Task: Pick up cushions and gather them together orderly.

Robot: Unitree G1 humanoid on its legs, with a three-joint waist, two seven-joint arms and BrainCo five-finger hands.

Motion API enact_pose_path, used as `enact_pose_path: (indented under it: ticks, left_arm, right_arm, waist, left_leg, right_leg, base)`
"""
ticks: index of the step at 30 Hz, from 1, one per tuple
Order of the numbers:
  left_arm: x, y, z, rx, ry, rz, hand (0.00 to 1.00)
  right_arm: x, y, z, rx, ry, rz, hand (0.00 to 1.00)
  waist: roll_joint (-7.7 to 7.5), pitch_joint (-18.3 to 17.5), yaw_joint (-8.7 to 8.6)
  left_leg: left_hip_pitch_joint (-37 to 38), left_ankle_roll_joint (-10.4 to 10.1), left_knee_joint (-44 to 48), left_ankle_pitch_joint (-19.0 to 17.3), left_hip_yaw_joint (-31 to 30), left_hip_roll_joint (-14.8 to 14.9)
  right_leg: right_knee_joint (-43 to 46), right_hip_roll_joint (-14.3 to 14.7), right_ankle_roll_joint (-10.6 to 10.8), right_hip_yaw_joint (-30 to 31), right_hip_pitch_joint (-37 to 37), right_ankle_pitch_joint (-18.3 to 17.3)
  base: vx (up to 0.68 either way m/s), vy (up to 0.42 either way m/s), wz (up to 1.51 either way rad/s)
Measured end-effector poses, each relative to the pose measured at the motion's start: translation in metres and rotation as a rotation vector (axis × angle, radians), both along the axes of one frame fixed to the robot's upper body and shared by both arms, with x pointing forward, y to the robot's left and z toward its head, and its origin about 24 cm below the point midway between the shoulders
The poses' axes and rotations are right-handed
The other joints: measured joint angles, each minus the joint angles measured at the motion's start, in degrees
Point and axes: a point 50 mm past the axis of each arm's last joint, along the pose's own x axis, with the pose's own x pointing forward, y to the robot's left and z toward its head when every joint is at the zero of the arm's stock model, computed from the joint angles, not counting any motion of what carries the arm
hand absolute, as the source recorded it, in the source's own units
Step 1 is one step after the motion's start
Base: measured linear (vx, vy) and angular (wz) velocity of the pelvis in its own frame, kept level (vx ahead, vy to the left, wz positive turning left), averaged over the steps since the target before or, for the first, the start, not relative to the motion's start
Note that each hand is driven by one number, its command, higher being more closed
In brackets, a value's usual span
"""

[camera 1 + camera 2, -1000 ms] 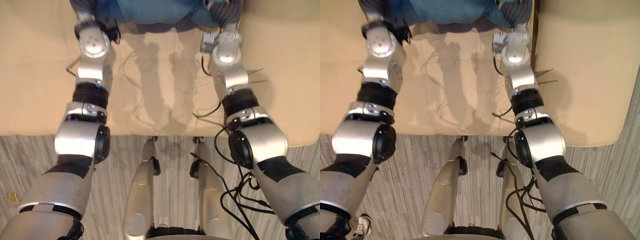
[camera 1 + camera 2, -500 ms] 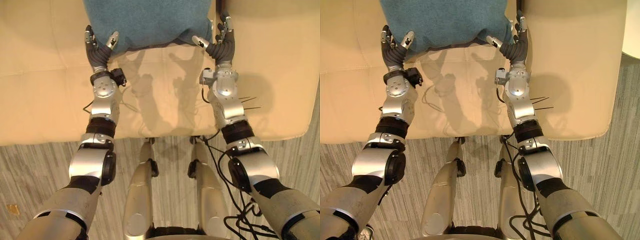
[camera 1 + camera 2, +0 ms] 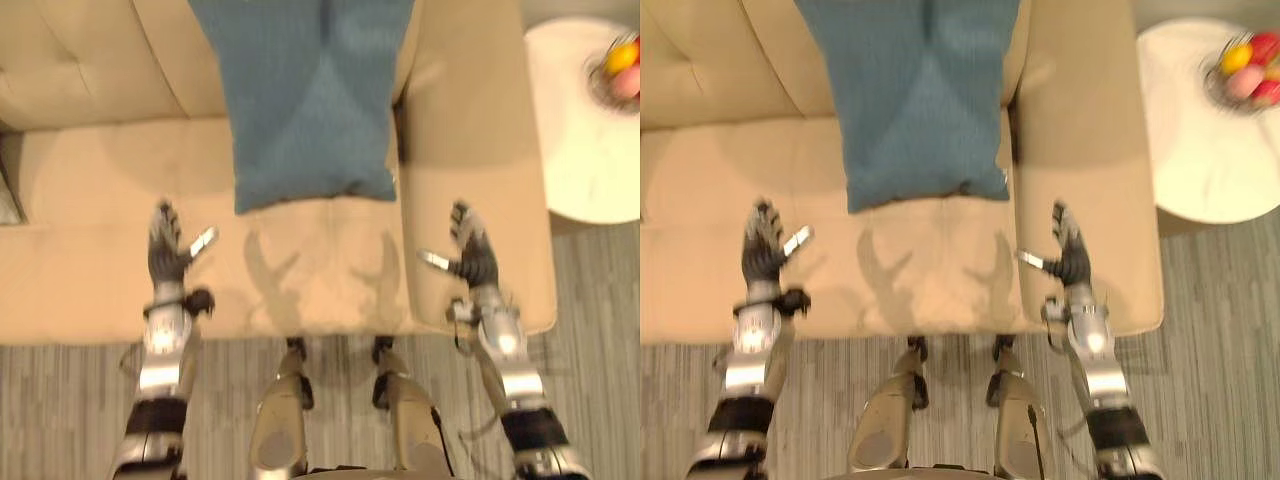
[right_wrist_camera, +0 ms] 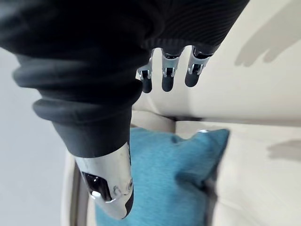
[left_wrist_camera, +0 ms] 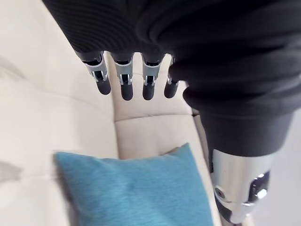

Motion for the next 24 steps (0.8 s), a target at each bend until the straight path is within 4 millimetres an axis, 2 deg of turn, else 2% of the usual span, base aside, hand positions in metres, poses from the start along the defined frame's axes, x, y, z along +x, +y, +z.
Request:
enact_pose_path:
  ticks: [2, 3, 5, 8, 9, 11, 13, 16, 17, 18, 19, 20, 21, 22, 23, 24]
  left_arm:
    - [-0.036, 0.004, -0.045, 0.018, 0.234, -0.024, 0.0]
    - [-0.043, 0.004, -0.053, 0.02, 0.277, -0.029, 0.0]
    - [-0.072, 0.001, -0.082, 0.032, 0.455, -0.082, 0.0]
    - [-0.099, -0.003, -0.104, 0.034, 0.598, -0.127, 0.0]
    - [-0.104, -0.004, -0.108, 0.03, 0.625, -0.134, 0.0]
    - [-0.128, -0.011, -0.123, 0.007, 0.731, -0.163, 0.0]
    - [-0.136, -0.015, -0.128, 0.002, 0.77, -0.192, 0.0]
    - [-0.137, -0.017, -0.13, -0.005, 0.78, -0.21, 0.0]
    - [-0.135, -0.017, -0.129, -0.005, 0.776, -0.21, 0.0]
    - [-0.129, -0.019, -0.128, -0.003, 0.761, -0.216, 0.0]
    - [-0.127, -0.019, -0.127, -0.002, 0.755, -0.219, 0.0]
    - [-0.119, -0.019, -0.124, 0.005, 0.729, -0.22, 0.0]
    - [-0.115, -0.019, -0.122, 0.005, 0.716, -0.216, 0.0]
    - [-0.115, -0.018, -0.122, 0.005, 0.716, -0.215, 0.0]
    - [-0.116, -0.017, -0.121, 0.008, 0.72, -0.204, 0.0]
    - [-0.117, -0.018, -0.121, 0.007, 0.716, -0.2, 0.0]
  right_arm:
    - [-0.033, -0.009, -0.046, -0.061, 0.228, 0.014, 0.0]
    - [-0.038, -0.01, -0.053, -0.068, 0.263, 0.018, 0.0]
    - [-0.066, -0.017, -0.081, -0.121, 0.424, 0.027, 0.0]
    - [-0.096, -0.024, -0.108, -0.183, 0.598, 0.044, 0.0]
    - [-0.1, -0.025, -0.111, -0.192, 0.623, 0.047, 0.0]
    - [-0.115, -0.03, -0.122, -0.211, 0.709, 0.049, 0.0]
    - [-0.122, -0.032, -0.126, -0.22, 0.743, 0.045, 0.0]
    - [-0.126, -0.033, -0.13, -0.219, 0.778, 0.036, 0.0]
    - [-0.126, -0.033, -0.13, -0.218, 0.778, 0.035, 0.0]
    - [-0.126, -0.034, -0.129, -0.218, 0.776, 0.033, 0.0]
    - [-0.125, -0.034, -0.129, -0.216, 0.776, 0.031, 0.0]
    - [-0.121, -0.031, -0.129, -0.207, 0.766, 0.034, 0.0]
    - [-0.126, -0.028, -0.132, -0.192, 0.785, 0.036, 0.0]
    - [-0.128, -0.027, -0.134, -0.183, 0.795, 0.033, 0.0]
    - [-0.133, -0.026, -0.136, -0.161, 0.811, 0.02, 0.0]
    - [-0.134, -0.026, -0.137, -0.16, 0.814, 0.017, 0.0]
  waist:
    - [-0.52, -3.5, -0.68]
    - [-0.54, -4.0, -0.99]
    - [-0.81, -6.3, -1.5]
    - [-1.16, -9.1, -2.58]
    - [-1.17, -9.6, -2.72]
    - [-1.26, -11.5, -2.82]
    - [-1.23, -12.0, -2.91]
    - [-1.24, -12.0, -3.48]
    - [-1.36, -12.0, -3.68]
    - [-1.49, -11.9, -4.2]
    - [-1.09, -11.8, -4.16]
    - [-0.47, -10.9, -4.64]
    - [-0.7, -10.7, -5.07]
    - [-0.87, -10.7, -5.25]
    - [-1.45, -11.0, -5.67]
    - [-1.95, -11.1, -5.61]
  left_leg:
    - [3.6, 0.3, 0.0, -1.1, 0.0, -0.5]
    - [4.2, 0.2, 0.0, -1.3, 0.0, -0.7]
    - [7.5, 0.5, -0.1, -2.6, 0.3, -1.4]
    - [11.0, 0.6, -0.4, -3.8, 0.9, -2.0]
    - [11.5, 0.6, -0.5, -3.9, 1.3, -2.1]
    - [14.2, 0.3, -1.1, -4.6, 3.3, -2.4]
    - [15.5, 0.5, -1.5, -4.8, 4.9, -2.6]
    - [15.7, 0.7, -0.9, -5.0, 6.0, -2.7]
    - [14.9, 1.2, 0.5, -5.2, 6.1, -2.8]
    - [12.9, 2.6, 3.6, -6.1, 6.5, -2.7]
    - [12.3, 3.2, 4.5, -6.3, 6.5, -2.3]
    - [11.4, 3.5, 5.9, -6.7, 6.5, -1.2]
    - [11.5, 3.5, 6.9, -6.7, 5.2, -1.4]
    - [11.6, 3.5, 7.2, -6.7, 4.5, -1.5]
    - [11.5, 3.0, 7.9, -6.1, 2.6, -1.7]
    - [11.2, 2.9, 8.0, -5.5, 1.8, -2.0]
  right_leg:
    - [-0.2, -0.5, 0.7, 0.0, 3.6, -1.1]
    - [-0.2, -0.6, 0.8, 0.0, 4.2, -1.2]
    - [-1.1, -1.2, 1.3, 0.2, 7.6, -1.6]
    - [-2.1, -1.8, 1.7, 0.7, 11.0, -1.9]
    - [-2.3, -1.8, 1.7, 1.0, 11.4, -1.9]
    - [-2.6, -1.9, 1.9, 3.3, 12.5, -1.9]
    - [-2.8, -1.9, 2.2, 4.8, 12.6, -1.7]
    - [-0.6, -2.0, 2.6, 6.2, 11.5, -1.7]
    - [2.0, -2.4, 2.8, 6.3, 10.0, -1.9]
    - [6.1, -3.2, 3.9, 6.9, 7.2, -1.7]
    - [6.3, -2.9, 4.8, 7.2, 7.1, -1.5]
    - [13.7, -3.6, 5.1, 7.9, 5.4, -5.7]
    - [34.0, -4.8, 4.6, 7.8, 1.9, -13.4]
    - [39.1, -4.9, 5.5, 7.8, 2.1, -14.9]
    - [46.3, -4.8, 7.3, 7.8, 4.7, -17.3]
    - [46.1, -4.8, 8.1, 7.7, 6.8, -17.9]
  base:
    - [0.15, 0.021, 0.02]
    - [0.12, 0.034, -0.03]
    - [0.1, 0.044, -0.06]
    - [0.07, 0.036, -0.07]
    - [0.07, 0.035, -0.28]
    - [0.05, 0.024, -0.44]
    - [0.0, 0.019, -0.37]
    - [-0.02, 0.014, -0.26]
    - [-0.05, 0.043, -0.21]
    - [-0.08, 0.041, -0.11]
    - [-0.12, 0.009, 0.0]
    - [-0.13, -0.05, 0.32]
    - [-0.12, -0.078, 0.46]
    - [-0.1, -0.111, 0.77]
    - [-0.08, -0.11, 0.69]
    - [-0.13, -0.16, 0.68]
